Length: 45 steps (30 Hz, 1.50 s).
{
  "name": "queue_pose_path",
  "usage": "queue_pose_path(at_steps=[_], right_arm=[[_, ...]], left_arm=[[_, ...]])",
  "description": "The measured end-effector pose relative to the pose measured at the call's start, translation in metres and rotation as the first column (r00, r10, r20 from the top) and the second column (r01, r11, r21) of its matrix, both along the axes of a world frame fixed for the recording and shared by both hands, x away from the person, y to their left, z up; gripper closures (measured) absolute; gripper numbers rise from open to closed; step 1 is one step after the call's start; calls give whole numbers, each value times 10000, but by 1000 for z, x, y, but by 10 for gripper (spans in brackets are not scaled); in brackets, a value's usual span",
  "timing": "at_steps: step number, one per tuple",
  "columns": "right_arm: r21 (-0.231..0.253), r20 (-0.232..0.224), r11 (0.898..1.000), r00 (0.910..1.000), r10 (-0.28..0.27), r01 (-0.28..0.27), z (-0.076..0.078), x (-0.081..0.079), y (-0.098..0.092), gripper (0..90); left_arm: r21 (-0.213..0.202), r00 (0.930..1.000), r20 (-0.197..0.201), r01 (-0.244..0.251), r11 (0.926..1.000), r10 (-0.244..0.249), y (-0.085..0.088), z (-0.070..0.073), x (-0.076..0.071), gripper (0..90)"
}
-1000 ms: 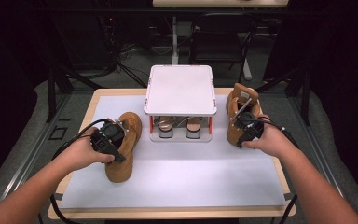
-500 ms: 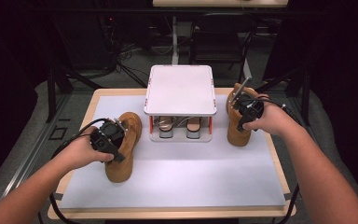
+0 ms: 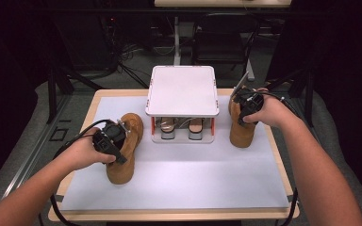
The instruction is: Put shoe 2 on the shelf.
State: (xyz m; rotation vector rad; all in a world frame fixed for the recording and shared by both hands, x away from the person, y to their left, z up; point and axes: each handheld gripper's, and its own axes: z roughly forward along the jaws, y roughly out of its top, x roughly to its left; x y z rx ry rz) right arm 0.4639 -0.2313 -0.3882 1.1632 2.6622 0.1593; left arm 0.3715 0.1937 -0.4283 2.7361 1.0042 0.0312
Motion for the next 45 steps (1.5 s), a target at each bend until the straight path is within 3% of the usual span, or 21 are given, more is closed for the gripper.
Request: queue_pose_path(at_steps=[5, 9, 14, 18, 22, 31, 35, 39, 45], right_arm=[[37, 140, 10000, 9999, 3, -3, -1, 7, -2, 481], [-291, -192, 9994, 9996, -207, 202, -9, 16, -5, 471], [-218, -493, 9994, 9984, -289, 278, -21, 21, -6, 490], [-219, -925, 9994, 9953, -279, 259, -34, 24, -6, 547], [-408, -691, 9992, 9976, -10, -19, -34, 23, -4, 639], [-186, -553, 9986, 9973, 481, -492, -34, 18, -7, 703], [-98, -820, 9971, 9939, 738, -749, -32, 12, -8, 714], [-187, -991, 9941, 9896, 1045, -1068, -32, 3, -6, 720], [-246, -1153, 9863, 9805, 1591, -1630, -31, -22, -1, 728]], left_arm=[[21, 10000, -19, 18, 10000, -18, 0, -1, 2, 527], [35, 9999, -122, 5, 10000, -5, -1, -5, 2, 528], [60, 9999, -160, 41, 10000, -40, -1, -7, 3, 529], [16, 9998, -211, 27, 10000, -26, -2, -8, 3, 536], [-13, 9998, -168, 43, 10000, -43, -3, -9, 3, 538], [-17, 9999, -131, 48, 10000, -48, -2, -8, 3, 539], [-34, 9999, -101, 20, 10000, -20, -1, -7, 3, 537], [-19, 10000, -72, -15, 10000, 15, 0, -5, 2, 536], [-54, 10000, -30, -64, 10000, 64, 1, -3, 1, 534]])
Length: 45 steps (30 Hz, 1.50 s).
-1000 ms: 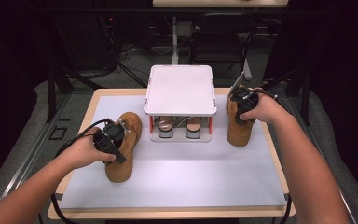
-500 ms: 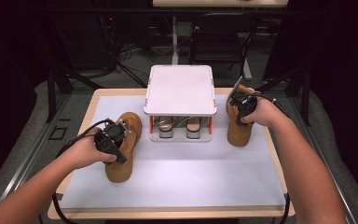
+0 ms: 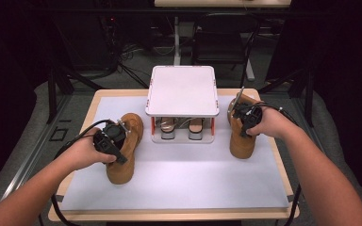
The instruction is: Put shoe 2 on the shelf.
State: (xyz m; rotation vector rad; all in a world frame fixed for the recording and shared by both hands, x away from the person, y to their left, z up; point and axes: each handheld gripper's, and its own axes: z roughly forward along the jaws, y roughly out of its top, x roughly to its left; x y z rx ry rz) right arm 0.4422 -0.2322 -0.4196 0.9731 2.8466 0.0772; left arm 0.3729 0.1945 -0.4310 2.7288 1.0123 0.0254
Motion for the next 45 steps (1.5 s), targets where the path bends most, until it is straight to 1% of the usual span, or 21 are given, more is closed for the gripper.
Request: queue_pose_path(at_steps=[2, 4, 6, 7, 9, 10, 12, 14, 18, 19, 20, 26, 27, 29, 32, 36, 37, 40, 43, 44, 45], right_arm=[[-10, -4, 9999, 9999, 162, -162, 0, -8, 1, 728], [9, -88, 9998, 9998, 179, -179, 0, -15, 1, 729], [-116, -123, 9994, 9994, 317, -318, 1, -22, 2, 730], [-20, -109, 9995, 9994, 316, -316, 0, -26, 3, 730], [-71, -188, 9987, 9985, 512, -513, 1, -34, 4, 732], [40, -201, 9987, 9985, 503, -502, 0, -38, 5, 733], [-62, -190, 9977, 9976, 669, -670, 0, -45, 7, 733], [-13, -196, 9974, 9972, 717, -717, 0, -51, 7, 733], [-144, -211, 9954, 9953, 948, -951, 0, -62, 10, 734], [-120, -228, 9958, 9956, 906, -909, 0, -65, 11, 734], [-215, -193, 9950, 9951, 971, -976, 1, -67, 11, 734], [-254, -234, 9933, 9934, 1125, -1130, 1, -78, 14, 734], [-227, -171, 9929, 9930, 1167, -1171, 0, -79, 14, 734], [-121, -225, 9930, 9929, 1172, -1175, 0, -82, 14, 734], [-218, -317, 9908, 9907, 1326, -1334, 1, -86, 15, 734], [-165, -247, 9899, 9898, 1404, -1408, 0, -92, 18, 734], [-255, -252, 9892, 9893, 1435, -1441, 0, -92, 18, 735], [-88, -230, 9911, 9909, 1323, -1326, 0, -93, 17, 735], [-172, -181, 9910, 9910, 1324, -1327, 0, -94, 16, 735], [-93, -175, 9916, 9915, 1290, -1291, 0, -94, 17, 735], [-302, -152, 9898, 9902, 1392, -1396, 1, -95, 17, 735]], left_arm=[[15, 10000, 18, -8, 10000, 8, 0, 1, 0, 534], [9, 10000, 20, -19, 10000, 19, 0, 2, -1, 534], [16, 10000, 21, -26, 10000, 26, -1, 3, -1, 534], [8, 10000, 45, -31, 10000, 31, -1, 4, -1, 535], [-4, 10000, 61, -32, 10000, 32, -1, 4, -1, 535], [3, 10000, 60, -33, 10000, 33, -1, 5, -1, 535], [8, 9999, 85, -69, 10000, 69, -1, 5, -1, 535], [16, 9999, 116, -76, 10000, 75, -1, 6, -1, 535], [21, 9999, 143, -89, 10000, 89, 0, 8, -2, 535], [26, 9998, 156, -99, 9999, 99, 0, 8, -2, 533], [56, 9998, 149, -96, 9999, 95, 1, 8, -2, 533], [-12, 9997, 184, -151, 9999, 152, 2, 9, -3, 534], [-26, 9997, 171, -155, 9999, 155, 3, 9, -3, 533], [-43, 9997, 187, -179, 9998, 180, 3, 10, -3, 533], [-32, 9997, 183, -183, 9998, 184, 3, 9, -4, 533], [4, 9997, 184, -180, 9998, 180, 3, 10, -4, 533], [26, 9996, 202, -176, 9998, 176, 3, 10, -4, 533], [16, 9996, 202, -173, 9998, 172, 2, 10, -4, 533], [15, 9996, 204, -183, 9998, 182, 3, 10, -4, 534], [1, 9996, 200, -202, 9998, 202, 3, 10, -4, 533], [8, 9996, 191, -214, 9998, 214, 3, 10, -4, 533]])
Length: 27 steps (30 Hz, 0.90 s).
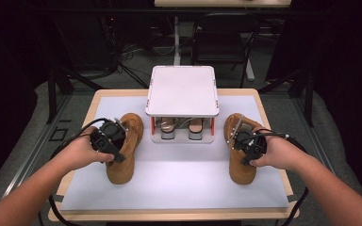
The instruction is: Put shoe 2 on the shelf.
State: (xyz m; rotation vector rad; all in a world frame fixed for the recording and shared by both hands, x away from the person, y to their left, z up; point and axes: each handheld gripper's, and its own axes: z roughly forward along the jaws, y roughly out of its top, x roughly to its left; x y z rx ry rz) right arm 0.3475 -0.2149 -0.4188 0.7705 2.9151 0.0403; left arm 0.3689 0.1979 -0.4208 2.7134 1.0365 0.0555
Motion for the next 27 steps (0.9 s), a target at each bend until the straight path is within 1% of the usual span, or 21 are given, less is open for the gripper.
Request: queue_pose_path(at_steps=[1, 3, 6, 9, 10, 11, 13, 15, 17, 18, 19, 20, 21, 24, 25, 26, 27], right_arm=[[163, -53, 9998, 10000, -68, 69, -1, -1, 0, 735], [109, -20, 9999, 10000, -13, 13, -1, -1, 2, 734], [126, -65, 9999, 9999, -112, 113, -1, 0, 2, 726], [117, -123, 9997, 9997, -215, 217, 0, 0, 1, 700], [263, -171, 9992, 9994, -286, 291, 0, 0, 0, 683], [213, -174, 9992, 9993, -331, 335, 1, 0, -1, 670], [458, -246, 9978, 9986, -475, 486, 2, 0, -1, 650], [452, -189, 9978, 9987, -480, 488, 5, 0, -1, 636], [716, -260, 9952, 9976, -644, 661, 6, 0, -1, 622], [671, -255, 9954, 9974, -668, 684, 8, 0, -1, 620], [762, -272, 9938, 9965, -786, 805, 9, 0, -1, 620], [655, -239, 9946, 9966, -789, 803, 10, 1, -1, 618], [772, -243, 9929, 9958, -883, 900, 11, 0, -1, 617], [784, -231, 9906, 9936, -1104, 1119, 15, 0, -1, 614], [976, -171, 9866, 9914, -1300, 1310, 16, 0, -2, 613], [1034, -208, 9838, 9892, -1453, 1467, 18, 1, -2, 613], [980, -183, 9820, 9869, -1604, 1615, 21, 1, -2, 613]], left_arm=[[1, 10000, 1, -2, 10000, 2, 0, 0, 0, 533], [-15, 10000, 30, 29, 10000, -29, 0, 0, 0, 533], [3, 10000, 57, 70, 10000, -70, -1, 0, 0, 533], [7, 10000, 70, 31, 10000, -31, -1, 0, 0, 528], [14, 10000, 56, 8, 10000, -8, 0, 0, 0, 526], [15, 10000, 72, 6, 10000, -6, 0, 0, 0, 524], [18, 10000, 74, -23, 10000, 23, 0, 1, 0, 520], [45, 10000, 60, -42, 10000, 41, 0, 2, -1, 517], [4, 9999, 51, -139, 9999, 139, 1, 3, -1, 517], [-14, 9997, 7, -248, 9997, 248, 1, 5, -1, 517], [-6, 9996, -14, -294, 9996, 294, 2, 6, -1, 517], [3, 9994, -28, -352, 9994, 352, 2, 7, -1, 517], [-21, 9990, -28, -437, 9990, 437, 2, 7, -1, 517], [-55, 9978, -82, -662, 9978, 662, 4, 8, -1, 516], [-44, 9971, -109, -750, 9972, 749, 4, 9, -1, 516], [-45, 9965, -134, -823, 9966, 823, 4, 10, -1, 517], [-42, 9961, -144, -870, 9962, 870, 4, 10, -1, 517]])
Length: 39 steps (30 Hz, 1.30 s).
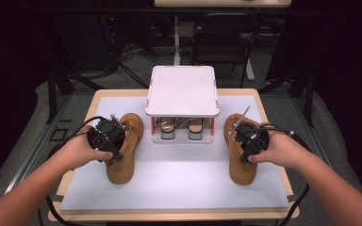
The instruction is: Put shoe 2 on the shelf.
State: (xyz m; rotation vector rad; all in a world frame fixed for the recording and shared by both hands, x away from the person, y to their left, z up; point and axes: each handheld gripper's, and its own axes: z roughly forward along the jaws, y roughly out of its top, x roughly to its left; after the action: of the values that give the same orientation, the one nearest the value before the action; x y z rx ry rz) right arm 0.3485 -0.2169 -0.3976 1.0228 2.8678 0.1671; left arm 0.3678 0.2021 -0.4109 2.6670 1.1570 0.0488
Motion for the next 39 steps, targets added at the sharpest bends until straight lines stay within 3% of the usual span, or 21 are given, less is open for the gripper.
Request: queue_pose_path(at_steps=[6, 8, 14, 20, 21, 31, 39], right_arm=[[37, 244, 9962, 9959, -868, 867, 11, 3, -2, 589], [67, 273, 9942, 9938, -1078, 1076, 12, 4, -3, 584], [35, 442, 9922, 9912, -1247, 1246, 14, 4, -5, 580], [11, 468, 9786, 9775, -2055, 2057, 19, 7, -10, 576], [12, 500, 9729, 9717, -2308, 2310, 21, 8, -11, 576], [11, 665, 9659, 9638, -2582, 2587, 23, 12, -18, 563], [-43, 711, 9561, 9537, -2921, 2931, 22, 17, -29, 547]], left_arm=[[-50, 9998, -87, -205, 9998, 204, 0, 5, 0, 515], [-283, 9992, -110, -377, 9989, 374, 1, 8, 0, 503], [-373, 9977, 113, -660, 9971, 664, 4, 17, -1, 489], [-265, 9934, 131, -1133, 9932, 1137, 13, 23, 0, 489], [-206, 9921, 133, -1245, 9920, 1248, 14, 23, 1, 490], [54, 9831, 289, -1807, 9835, 1805, 32, 29, 5, 489], [-48, 9737, 270, -2262, 9741, 2263, 44, 21, 13, 473]])
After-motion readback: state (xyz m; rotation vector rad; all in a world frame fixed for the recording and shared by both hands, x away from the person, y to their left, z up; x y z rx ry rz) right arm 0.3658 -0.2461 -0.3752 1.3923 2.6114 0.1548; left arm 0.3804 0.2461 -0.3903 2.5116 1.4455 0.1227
